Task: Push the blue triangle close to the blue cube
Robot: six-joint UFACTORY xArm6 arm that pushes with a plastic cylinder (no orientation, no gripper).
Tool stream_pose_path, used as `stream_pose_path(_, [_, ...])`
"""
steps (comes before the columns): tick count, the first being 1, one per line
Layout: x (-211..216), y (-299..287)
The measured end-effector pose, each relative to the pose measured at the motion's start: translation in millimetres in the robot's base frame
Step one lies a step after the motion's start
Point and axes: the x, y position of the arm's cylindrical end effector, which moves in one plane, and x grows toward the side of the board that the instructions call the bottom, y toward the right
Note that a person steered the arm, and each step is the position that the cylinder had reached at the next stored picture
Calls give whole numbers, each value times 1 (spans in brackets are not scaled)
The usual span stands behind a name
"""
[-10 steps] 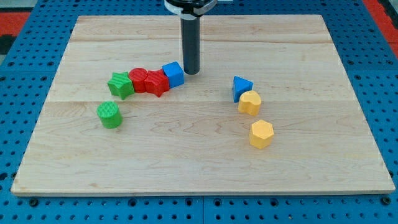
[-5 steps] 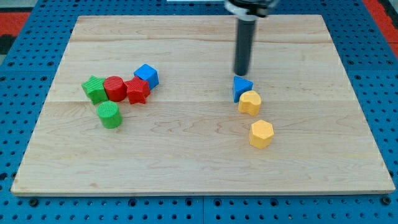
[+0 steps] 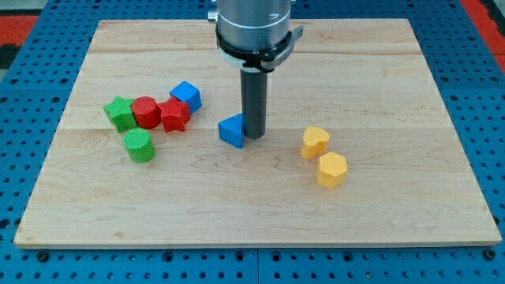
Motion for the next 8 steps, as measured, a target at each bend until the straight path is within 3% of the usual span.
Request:
stream_pose_path(2, [14, -14])
stream_pose_path(8, [-21, -26])
